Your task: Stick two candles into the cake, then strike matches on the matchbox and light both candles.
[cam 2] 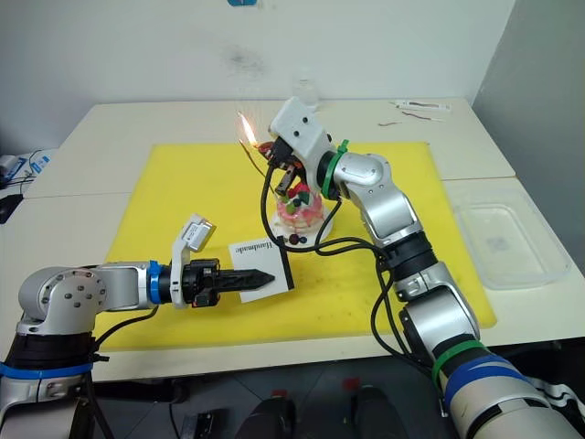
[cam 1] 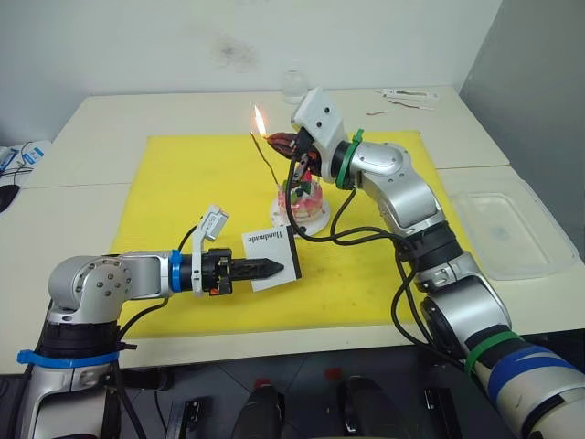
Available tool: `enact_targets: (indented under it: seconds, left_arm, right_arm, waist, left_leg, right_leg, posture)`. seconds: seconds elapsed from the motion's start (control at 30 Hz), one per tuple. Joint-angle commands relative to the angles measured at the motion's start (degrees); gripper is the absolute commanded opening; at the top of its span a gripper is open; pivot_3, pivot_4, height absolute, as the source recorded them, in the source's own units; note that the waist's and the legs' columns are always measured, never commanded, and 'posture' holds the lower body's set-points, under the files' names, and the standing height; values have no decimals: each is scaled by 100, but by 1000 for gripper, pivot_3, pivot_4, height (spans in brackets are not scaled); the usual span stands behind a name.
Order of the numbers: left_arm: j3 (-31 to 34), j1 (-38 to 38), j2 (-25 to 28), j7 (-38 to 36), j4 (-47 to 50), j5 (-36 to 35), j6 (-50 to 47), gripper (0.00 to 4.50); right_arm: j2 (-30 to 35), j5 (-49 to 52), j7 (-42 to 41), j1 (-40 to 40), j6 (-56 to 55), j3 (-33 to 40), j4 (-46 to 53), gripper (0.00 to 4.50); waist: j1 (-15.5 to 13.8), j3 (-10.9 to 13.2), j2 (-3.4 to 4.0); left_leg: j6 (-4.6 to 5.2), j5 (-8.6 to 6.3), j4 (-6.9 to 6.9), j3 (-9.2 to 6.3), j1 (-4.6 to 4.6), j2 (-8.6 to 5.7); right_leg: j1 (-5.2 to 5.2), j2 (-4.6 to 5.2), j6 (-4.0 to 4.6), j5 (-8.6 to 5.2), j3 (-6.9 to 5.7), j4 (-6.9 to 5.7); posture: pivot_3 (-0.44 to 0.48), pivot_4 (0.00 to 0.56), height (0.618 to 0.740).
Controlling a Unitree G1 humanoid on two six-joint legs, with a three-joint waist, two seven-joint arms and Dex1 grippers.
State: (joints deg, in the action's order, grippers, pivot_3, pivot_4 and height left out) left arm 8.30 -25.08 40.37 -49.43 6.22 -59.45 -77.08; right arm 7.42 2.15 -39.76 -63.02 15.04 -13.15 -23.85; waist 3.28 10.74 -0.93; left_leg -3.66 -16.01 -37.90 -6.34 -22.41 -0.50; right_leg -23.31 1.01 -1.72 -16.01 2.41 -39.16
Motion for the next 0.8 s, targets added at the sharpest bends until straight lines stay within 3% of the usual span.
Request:
enact_targets:
  seconds: [0.03, 0.8]
  left_arm:
    - [49, 8, 82, -78, 182, -31, 82, 0]
    - [-4, 25, 83, -96, 190, 9, 119, 0]
  right_arm:
    - [-75, -41, 41, -258, -205, 34, 13, 39]
    - [-199, -55, 86, -353, -295, 133, -11, 39]
  waist:
    - [0, 0, 0]
    - [-1, 0, 0]
  left_leg:
    - [0, 0, 0, -1, 0, 0]
    - [0, 0, 0, -1, 0, 0]
  right_leg:
    - [0, 0, 0, 0, -1, -1]
    - [0, 0, 0, 0, 0, -1]
  posture:
    - [0, 150, 740]
    - [0, 150, 740]
